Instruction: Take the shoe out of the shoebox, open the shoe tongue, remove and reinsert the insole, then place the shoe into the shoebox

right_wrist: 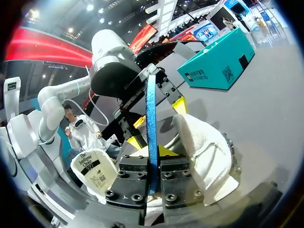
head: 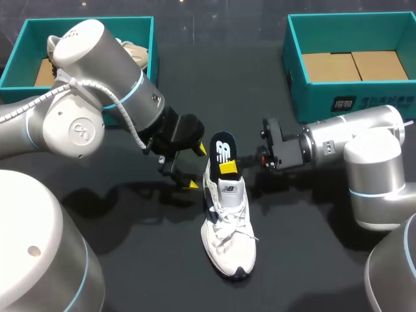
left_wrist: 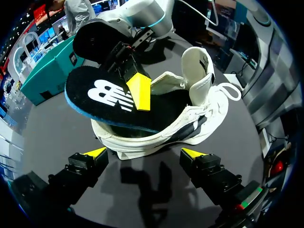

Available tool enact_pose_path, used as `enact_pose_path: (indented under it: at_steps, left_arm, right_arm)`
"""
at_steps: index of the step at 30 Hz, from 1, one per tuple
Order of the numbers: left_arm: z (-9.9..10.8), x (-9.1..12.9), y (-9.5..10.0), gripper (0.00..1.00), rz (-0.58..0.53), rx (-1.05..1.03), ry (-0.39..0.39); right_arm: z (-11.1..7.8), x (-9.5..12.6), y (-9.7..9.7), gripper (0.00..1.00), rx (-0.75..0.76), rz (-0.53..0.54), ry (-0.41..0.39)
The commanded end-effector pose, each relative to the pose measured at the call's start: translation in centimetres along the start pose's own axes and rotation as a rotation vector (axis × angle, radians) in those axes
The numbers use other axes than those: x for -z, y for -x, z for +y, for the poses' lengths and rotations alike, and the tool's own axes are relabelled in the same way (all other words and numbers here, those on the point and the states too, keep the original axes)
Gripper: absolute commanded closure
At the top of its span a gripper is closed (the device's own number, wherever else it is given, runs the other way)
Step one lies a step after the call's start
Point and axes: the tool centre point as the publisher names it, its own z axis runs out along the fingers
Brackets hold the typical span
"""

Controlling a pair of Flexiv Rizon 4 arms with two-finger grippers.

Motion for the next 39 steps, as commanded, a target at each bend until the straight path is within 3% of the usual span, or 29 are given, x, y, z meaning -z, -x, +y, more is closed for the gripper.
enact_pose_path:
  at_steps: [1,9,10,11,13,22,25,27,28,29,39]
  left_arm:
    - [0.0,0.0,-0.1,0.0,-0.002,0.0,0.0]
    - [0.0,0.0,-0.1,0.0,-0.002,0.0,0.0]
    - [0.0,0.0,-0.1,0.0,-0.002,0.0,0.0]
    - [0.0,0.0,-0.1,0.0,-0.002,0.0,0.0]
    - [0.0,0.0,-0.1,0.0,-0.002,0.0,0.0]
    - [0.0,0.0,-0.1,0.0,-0.002,0.0,0.0]
    - [0.0,0.0,-0.1,0.0,-0.002,0.0,0.0]
    - [0.0,0.0,-0.1,0.0,-0.002,0.0,0.0]
    - [0.0,0.0,-0.1,0.0,-0.002,0.0,0.0]
    - [0.0,0.0,-0.1,0.0,-0.002,0.0,0.0]
    - [0.0,0.0,-0.1,0.0,-0.002,0.0,0.0]
  right_arm:
    - [-1.4,-0.5,-0.9,1.0,-0.015,-0.017,0.01]
    - [-1.5,-0.7,-1.5,1.0,-0.003,-0.024,-0.006]
    - [-1.3,-0.7,-1.5,0.82,0.003,-0.024,-0.01]
    - [-1.1,-0.6,-1.5,0.73,0.009,-0.025,-0.013]
    - [-0.5,-0.6,-1.6,0.69,0.024,-0.027,-0.023]
    - [1.8,-0.4,-1.2,0.76,0.061,-0.027,-0.059]
    - [2.1,-0.2,-1.1,0.83,0.064,-0.025,-0.066]
    - [2.5,0.0,-0.7,0.91,0.064,-0.02,-0.068]
    - [2.7,0.2,-0.4,1.0,0.063,-0.018,-0.067]
    - [2.8,0.3,-0.2,1.0,0.059,-0.017,-0.065]
    - [0.5,0.1,0.0,1.0,0.005,-0.006,-0.042]
